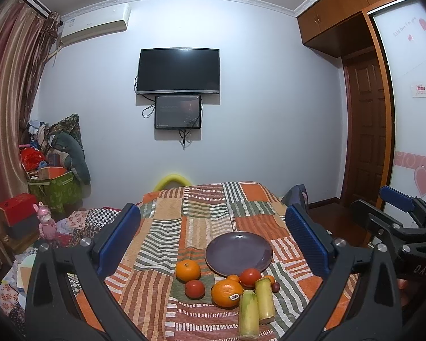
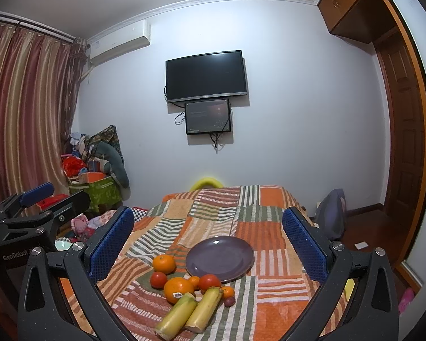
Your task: Organize fruits
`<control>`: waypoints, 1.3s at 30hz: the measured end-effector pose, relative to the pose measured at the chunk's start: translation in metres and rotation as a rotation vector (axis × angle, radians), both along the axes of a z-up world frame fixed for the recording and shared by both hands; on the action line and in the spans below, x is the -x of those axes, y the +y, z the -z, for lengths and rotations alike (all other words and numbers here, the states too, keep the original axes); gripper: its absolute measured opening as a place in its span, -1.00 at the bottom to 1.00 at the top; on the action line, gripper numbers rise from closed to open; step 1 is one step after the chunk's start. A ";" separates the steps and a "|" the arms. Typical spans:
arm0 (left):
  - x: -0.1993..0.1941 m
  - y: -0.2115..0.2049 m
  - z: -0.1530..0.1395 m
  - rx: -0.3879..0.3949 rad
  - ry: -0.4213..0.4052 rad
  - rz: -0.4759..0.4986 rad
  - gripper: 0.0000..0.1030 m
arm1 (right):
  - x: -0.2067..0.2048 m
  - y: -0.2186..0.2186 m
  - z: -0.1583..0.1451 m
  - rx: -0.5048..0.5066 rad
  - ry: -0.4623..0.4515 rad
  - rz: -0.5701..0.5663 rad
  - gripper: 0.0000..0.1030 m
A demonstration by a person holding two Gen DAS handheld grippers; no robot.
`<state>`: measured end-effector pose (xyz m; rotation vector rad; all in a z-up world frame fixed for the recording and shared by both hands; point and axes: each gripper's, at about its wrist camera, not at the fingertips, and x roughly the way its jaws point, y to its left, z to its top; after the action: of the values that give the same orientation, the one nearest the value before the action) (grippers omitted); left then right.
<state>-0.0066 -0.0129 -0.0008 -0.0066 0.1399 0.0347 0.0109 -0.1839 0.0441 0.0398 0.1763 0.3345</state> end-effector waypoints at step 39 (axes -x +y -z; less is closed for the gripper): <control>-0.045 0.008 0.026 -0.033 0.115 0.046 0.67 | -0.037 0.000 0.029 0.024 0.107 0.003 0.66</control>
<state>0.0385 -0.0046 -0.0272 0.0317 0.2540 -0.0082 0.0478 -0.1838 0.0150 0.0343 0.2856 0.3274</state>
